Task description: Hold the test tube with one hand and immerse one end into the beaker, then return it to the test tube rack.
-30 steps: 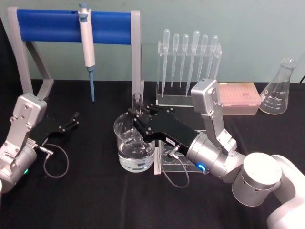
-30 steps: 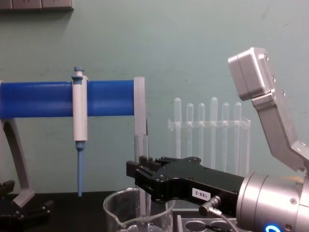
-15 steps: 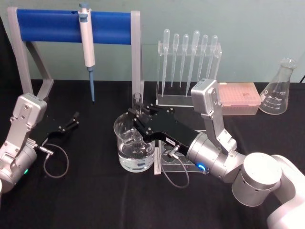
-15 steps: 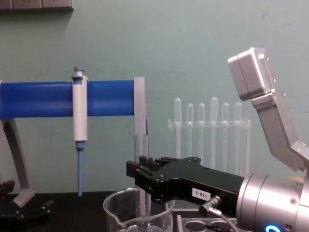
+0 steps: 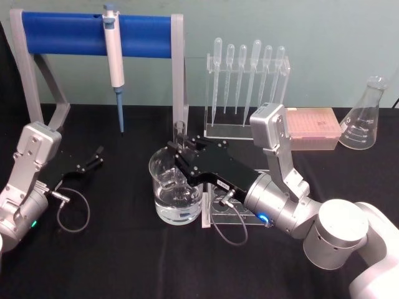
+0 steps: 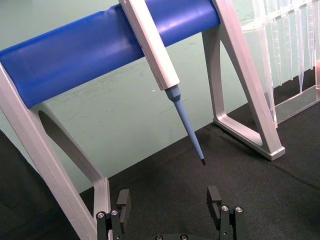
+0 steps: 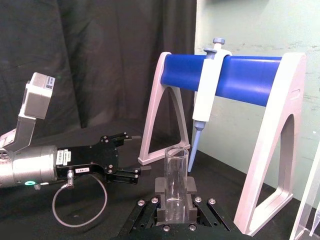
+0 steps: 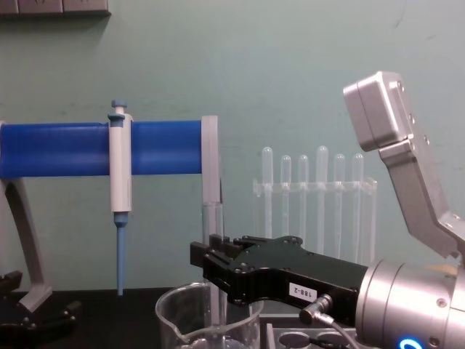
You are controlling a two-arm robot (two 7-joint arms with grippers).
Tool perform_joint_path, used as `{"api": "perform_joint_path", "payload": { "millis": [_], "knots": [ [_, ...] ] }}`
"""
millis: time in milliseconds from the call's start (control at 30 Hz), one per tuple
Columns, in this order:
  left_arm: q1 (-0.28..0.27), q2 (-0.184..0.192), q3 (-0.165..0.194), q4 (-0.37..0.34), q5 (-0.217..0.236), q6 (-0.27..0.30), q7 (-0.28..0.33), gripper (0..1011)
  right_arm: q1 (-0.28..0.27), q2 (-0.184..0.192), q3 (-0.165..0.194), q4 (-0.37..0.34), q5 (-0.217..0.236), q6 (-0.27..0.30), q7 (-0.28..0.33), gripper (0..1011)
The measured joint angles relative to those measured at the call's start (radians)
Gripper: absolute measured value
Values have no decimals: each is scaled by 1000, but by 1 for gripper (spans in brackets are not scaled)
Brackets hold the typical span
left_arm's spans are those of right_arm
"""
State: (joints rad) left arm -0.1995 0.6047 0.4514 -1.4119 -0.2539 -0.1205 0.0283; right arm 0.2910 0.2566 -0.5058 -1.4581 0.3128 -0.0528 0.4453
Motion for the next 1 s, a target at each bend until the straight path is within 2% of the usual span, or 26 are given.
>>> {"api": "perform_joint_path", "payload": {
  "millis": [1000],
  "knots": [
    [0,0,0,0,0,0,0,1000,0,0,0,0,0,0,0,224]
  ]
}}
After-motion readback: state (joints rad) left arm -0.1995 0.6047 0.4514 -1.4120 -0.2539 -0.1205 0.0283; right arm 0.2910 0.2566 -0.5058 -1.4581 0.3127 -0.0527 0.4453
